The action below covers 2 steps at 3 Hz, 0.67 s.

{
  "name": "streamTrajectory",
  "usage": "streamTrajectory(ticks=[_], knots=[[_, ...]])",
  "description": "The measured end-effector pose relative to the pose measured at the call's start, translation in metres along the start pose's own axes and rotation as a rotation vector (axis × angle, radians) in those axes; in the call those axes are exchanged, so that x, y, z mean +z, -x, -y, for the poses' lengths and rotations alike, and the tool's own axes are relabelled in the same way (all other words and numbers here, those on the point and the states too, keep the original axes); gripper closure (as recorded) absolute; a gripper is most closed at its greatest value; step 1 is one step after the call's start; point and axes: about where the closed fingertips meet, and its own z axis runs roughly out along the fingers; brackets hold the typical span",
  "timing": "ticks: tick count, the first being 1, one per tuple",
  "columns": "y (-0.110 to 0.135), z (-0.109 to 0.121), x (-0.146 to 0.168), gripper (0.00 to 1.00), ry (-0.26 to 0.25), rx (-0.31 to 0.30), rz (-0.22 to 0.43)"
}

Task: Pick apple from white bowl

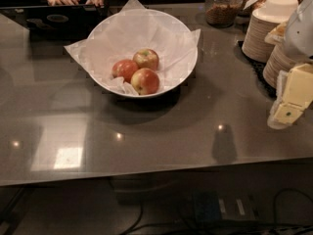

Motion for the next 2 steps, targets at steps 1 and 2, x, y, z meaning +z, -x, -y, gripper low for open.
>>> streamTrajectory(ticks=[1, 2], knots=[[0.0000, 0.0000, 0.0000, 0.00, 0.000, 0.000, 0.000], [0.0062, 0.0062, 0.0026, 0.00, -0.016, -0.011, 0.017]])
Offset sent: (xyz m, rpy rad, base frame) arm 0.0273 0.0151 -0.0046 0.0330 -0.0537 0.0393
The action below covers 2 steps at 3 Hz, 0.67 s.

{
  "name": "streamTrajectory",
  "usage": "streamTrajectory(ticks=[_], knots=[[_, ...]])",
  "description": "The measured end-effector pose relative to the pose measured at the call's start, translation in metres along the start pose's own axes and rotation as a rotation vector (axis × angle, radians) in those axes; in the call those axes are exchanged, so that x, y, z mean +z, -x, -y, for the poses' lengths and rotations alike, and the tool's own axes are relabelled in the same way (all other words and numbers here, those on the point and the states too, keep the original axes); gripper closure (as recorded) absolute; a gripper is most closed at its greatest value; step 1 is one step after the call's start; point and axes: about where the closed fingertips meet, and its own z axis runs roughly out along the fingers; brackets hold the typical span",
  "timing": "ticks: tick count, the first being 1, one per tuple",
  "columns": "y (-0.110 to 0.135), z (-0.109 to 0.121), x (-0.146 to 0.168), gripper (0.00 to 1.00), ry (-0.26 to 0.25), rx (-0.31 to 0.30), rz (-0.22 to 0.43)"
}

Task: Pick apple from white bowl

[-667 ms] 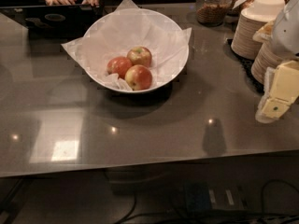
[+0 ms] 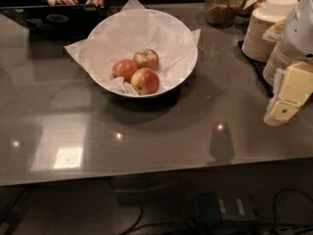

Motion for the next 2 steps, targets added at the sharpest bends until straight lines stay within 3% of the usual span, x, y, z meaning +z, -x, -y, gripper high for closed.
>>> streamTrajectory(ticks=[2], knots=[[0.045, 0.066, 0.034, 0.00, -0.061, -0.074, 0.123]])
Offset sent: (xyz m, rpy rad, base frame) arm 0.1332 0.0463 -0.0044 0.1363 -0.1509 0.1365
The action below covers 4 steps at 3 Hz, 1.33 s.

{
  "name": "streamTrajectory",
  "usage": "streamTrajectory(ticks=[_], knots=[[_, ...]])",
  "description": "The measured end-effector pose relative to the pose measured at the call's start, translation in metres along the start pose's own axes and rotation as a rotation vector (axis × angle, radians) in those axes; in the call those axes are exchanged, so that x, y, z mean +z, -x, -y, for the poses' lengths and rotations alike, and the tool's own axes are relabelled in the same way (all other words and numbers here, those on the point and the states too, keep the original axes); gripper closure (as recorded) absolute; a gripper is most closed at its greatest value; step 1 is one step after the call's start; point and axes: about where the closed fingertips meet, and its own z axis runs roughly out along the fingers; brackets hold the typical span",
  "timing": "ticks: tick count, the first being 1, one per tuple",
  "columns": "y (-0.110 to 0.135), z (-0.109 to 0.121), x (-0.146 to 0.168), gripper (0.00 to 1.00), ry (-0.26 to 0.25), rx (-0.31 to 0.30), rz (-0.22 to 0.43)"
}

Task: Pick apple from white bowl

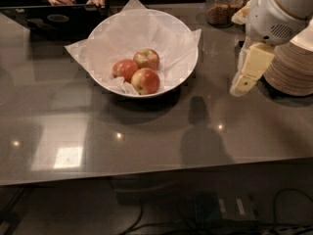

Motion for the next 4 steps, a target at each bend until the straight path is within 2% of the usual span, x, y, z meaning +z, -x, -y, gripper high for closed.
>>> streamTrajectory(ticks=[1, 2, 3, 4], knots=[[0.020, 0.009, 0.015, 0.00, 0.026, -0.050, 0.063], [0.021, 0.009, 0.015, 0.00, 0.026, -0.051, 0.066], [0.024, 0.011, 0.019, 0.00, 0.023, -0.042, 0.105], [0.058, 0.017, 0.036, 0.00, 0.023, -0.067, 0.242]])
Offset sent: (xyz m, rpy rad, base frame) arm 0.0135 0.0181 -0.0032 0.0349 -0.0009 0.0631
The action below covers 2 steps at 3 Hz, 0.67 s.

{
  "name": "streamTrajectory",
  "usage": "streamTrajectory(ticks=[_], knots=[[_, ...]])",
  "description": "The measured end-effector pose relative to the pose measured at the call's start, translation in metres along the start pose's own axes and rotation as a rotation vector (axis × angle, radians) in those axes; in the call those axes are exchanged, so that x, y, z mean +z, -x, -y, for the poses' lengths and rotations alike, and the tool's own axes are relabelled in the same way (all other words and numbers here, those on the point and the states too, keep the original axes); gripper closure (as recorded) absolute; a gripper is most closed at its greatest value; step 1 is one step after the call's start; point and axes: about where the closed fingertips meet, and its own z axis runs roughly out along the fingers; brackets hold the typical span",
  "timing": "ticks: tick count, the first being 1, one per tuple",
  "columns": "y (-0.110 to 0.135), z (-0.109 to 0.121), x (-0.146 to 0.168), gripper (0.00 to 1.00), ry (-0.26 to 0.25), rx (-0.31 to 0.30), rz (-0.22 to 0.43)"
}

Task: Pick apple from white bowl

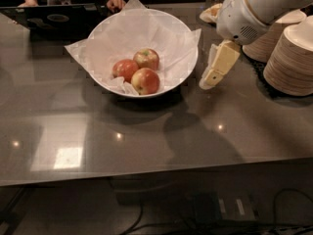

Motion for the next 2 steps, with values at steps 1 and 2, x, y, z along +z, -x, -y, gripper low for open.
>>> streamTrajectory(ticks=[1, 2], knots=[[0.038, 0.002, 0.012, 0.15, 0.017, -0.056, 0.129], [0.060, 0.001, 0.017, 0.30, 0.037, -0.088, 0.201]])
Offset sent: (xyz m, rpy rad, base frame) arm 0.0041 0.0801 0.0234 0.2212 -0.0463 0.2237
